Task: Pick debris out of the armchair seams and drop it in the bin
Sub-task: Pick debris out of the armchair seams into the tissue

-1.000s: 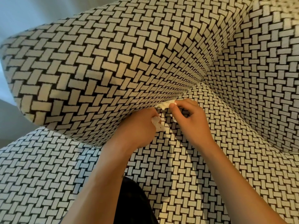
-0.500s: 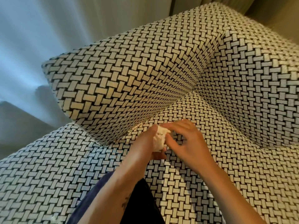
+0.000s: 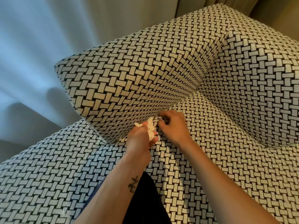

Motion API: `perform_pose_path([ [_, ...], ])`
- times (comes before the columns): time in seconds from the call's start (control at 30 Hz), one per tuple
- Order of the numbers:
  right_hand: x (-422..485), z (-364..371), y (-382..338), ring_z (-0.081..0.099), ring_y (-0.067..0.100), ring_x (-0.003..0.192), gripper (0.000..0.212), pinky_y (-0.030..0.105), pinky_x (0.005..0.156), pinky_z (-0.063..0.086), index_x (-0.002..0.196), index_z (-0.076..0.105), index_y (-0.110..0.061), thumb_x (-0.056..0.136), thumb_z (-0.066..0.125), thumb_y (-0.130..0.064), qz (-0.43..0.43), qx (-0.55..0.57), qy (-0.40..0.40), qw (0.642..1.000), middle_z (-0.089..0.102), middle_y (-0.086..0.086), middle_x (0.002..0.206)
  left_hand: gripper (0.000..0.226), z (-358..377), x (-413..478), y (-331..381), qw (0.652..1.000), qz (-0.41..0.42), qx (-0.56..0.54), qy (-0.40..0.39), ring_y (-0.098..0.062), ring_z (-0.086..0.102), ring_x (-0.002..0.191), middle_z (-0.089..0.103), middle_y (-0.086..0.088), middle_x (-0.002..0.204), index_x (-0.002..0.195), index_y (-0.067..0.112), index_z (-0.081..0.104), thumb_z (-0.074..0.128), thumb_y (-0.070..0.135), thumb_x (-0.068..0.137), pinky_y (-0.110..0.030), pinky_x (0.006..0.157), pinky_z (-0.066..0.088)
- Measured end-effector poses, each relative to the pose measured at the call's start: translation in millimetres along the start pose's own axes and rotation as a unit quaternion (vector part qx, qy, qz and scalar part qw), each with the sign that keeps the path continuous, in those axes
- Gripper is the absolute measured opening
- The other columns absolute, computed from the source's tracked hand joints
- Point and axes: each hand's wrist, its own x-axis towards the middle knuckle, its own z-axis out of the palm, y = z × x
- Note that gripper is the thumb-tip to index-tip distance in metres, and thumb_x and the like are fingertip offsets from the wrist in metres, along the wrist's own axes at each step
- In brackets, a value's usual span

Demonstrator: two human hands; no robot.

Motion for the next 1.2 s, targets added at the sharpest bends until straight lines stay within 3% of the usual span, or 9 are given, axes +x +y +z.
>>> perform_pose_path([
  [0.13, 11.2, 17.7, -4.6, 0.037, 0.027, 0.122, 0.052, 0.038, 0.107, 0.037, 0.131, 0.063, -0.015, 0.093, 0.061, -0.051, 0.002, -0.122, 0.042, 0.992, 0.05, 0.007, 0.12, 0.015, -1.1, 9.7, 2.1, 0.999, -0.012, -0.026, 0.026, -0.016, 0.057, 0.072, 0.064, -0.009, 0.087, 0.107, 0.012, 0.064, 0.05, 0.019, 0.104, -0.025, 0.062, 0.049],
  [0.27, 22.1, 25.7, -3.8, 0.038, 0.027, 0.117, 0.055, 0.038, 0.102, 0.038, 0.118, 0.07, -0.014, 0.091, 0.059, -0.061, 0.003, -0.172, 0.066, 0.983, 0.048, 0.007, 0.118, 0.023, -5.3, 26.8, 3.1, 0.998, -0.018, -0.002, 0.052, -0.014, 0.055, 0.065, 0.064, -0.004, 0.077, 0.095, 0.013, 0.063, 0.053, 0.032, 0.103, -0.024, 0.059, 0.047],
  [0.57, 25.8, 25.0, 2.6, 0.045, 0.024, 0.111, 0.035, 0.039, 0.087, 0.046, 0.103, 0.077, -0.015, 0.092, 0.067, -0.046, -0.068, -0.172, 0.086, 0.979, 0.055, 0.003, 0.11, 0.036, -4.1, 34.6, -1.2, 0.997, -0.01, 0.039, 0.067, -0.009, 0.051, 0.059, 0.06, 0.002, 0.073, 0.113, 0.011, 0.063, 0.053, 0.044, 0.101, -0.023, 0.051, 0.038],
  [0.77, 16.9, 18.5, 9.5, 0.049, 0.024, 0.108, 0.033, 0.037, 0.089, 0.047, 0.109, 0.076, -0.013, 0.092, 0.069, -0.041, -0.095, -0.133, 0.087, 0.983, 0.061, 0.003, 0.105, 0.029, 1.2, 27.1, -3.6, 0.998, 0.0, 0.036, 0.057, -0.011, 0.051, 0.062, 0.062, -0.002, 0.078, 0.11, 0.011, 0.066, 0.056, 0.037, 0.101, -0.024, 0.053, 0.041],
  [0.9, 3.8, 11.1, 11.1, 0.055, 0.026, 0.093, 0.022, 0.04, 0.079, 0.052, 0.097, 0.074, -0.007, 0.098, 0.063, -0.027, -0.155, -0.172, 0.096, 0.968, 0.063, 0.008, 0.093, 0.033, 7.7, 17.9, -5.8, 0.996, 0.023, 0.058, 0.057, -0.013, 0.046, 0.061, 0.062, -0.005, 0.079, 0.108, 0.007, 0.067, 0.054, 0.036, 0.102, -0.022, 0.052, 0.038],
  [0.97, -3.8, 5.1, 11.2, 0.056, 0.024, 0.091, 0.023, 0.037, 0.078, 0.049, 0.097, 0.073, -0.008, 0.101, 0.058, -0.025, -0.146, -0.131, 0.102, 0.975, 0.065, 0.006, 0.091, 0.035, 8.1, 14.2, -6.1, 0.995, 0.041, 0.074, 0.06, -0.013, 0.044, 0.059, 0.062, -0.006, 0.079, 0.106, 0.005, 0.068, 0.053, 0.036, 0.103, -0.022, 0.051, 0.037],
  [1.07, -20.1, -4.6, 11.5, 0.056, 0.014, 0.09, 0.025, 0.034, 0.083, 0.048, 0.102, 0.075, -0.015, 0.101, 0.057, -0.032, -0.082, 0.016, 0.105, 0.991, 0.066, -0.003, 0.092, 0.03, 10.0, 8.8, -7.7, 0.99, 0.078, 0.103, 0.053, -0.013, 0.045, 0.057, 0.061, -0.007, 0.08, 0.097, 0.011, 0.069, 0.051, 0.033, 0.104, -0.02, 0.046, 0.036],
  [1.2, -54.9, -32.0, 6.0, 0.061, 0.006, 0.09, 0.018, 0.029, 0.084, 0.052, 0.105, 0.077, -0.021, 0.098, 0.064, -0.03, -0.052, 0.109, 0.11, 0.987, 0.068, -0.01, 0.097, 0.017, 21.9, -12.0, -13.0, 0.992, 0.097, 0.087, -0.006, -0.013, 0.055, 0.07, 0.068, -0.007, 0.092, 0.102, 0.019, 0.07, 0.054, 0.021, 0.103, -0.022, 0.058, 0.042],
])
